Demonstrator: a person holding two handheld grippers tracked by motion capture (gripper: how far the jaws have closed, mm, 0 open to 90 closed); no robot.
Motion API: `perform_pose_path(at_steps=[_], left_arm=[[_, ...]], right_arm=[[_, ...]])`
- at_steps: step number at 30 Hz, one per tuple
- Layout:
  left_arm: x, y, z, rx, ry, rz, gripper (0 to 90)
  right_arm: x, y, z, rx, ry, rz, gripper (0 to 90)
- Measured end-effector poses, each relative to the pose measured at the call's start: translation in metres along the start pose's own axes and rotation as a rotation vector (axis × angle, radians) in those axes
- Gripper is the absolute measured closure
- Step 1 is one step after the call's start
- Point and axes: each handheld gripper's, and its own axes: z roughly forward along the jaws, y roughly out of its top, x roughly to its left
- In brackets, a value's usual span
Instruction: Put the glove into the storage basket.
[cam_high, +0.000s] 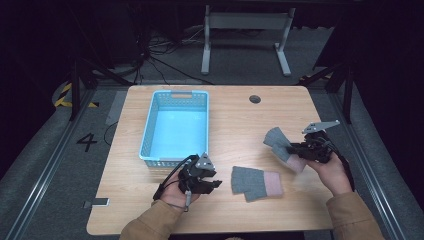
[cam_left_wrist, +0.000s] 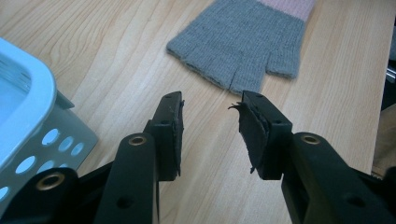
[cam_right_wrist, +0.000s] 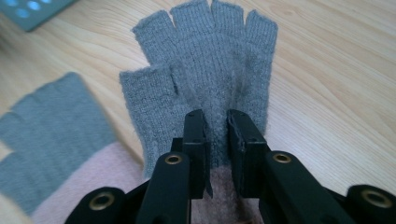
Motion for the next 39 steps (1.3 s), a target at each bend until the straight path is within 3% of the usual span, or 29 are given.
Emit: perform_pose_path(at_steps=[12,22,28,30,39], left_arm=[[0.000,0.000,0.000,-0.002,-0.001,-0.001,60.3],[-0.002,0.002,-0.001,-0.008,-0.007,0.008,60.5],[0.000,0.004,-0.003,-0.036,-0.037,-0.019,60.6],[0.000,0.004,-0.003,-0.039,-0.047,-0.017,61.4],[-0.003,0.007,-0.001,-0.042,-0.063,-0.005,62.2]], right_arm=[[0.025,-0.001,-0.023,-0.039,0.054,-0.064,78.4],[0.038,-0.004,-0.028,-0.042,0.079,-0.128,78.1],[0.049,-0.003,-0.028,-0.052,0.103,-0.180,77.8],[0.059,-0.002,-0.025,-0.039,0.119,-0.217,77.8],[0.076,-0.002,-0.010,0.001,0.151,-0.277,77.7]])
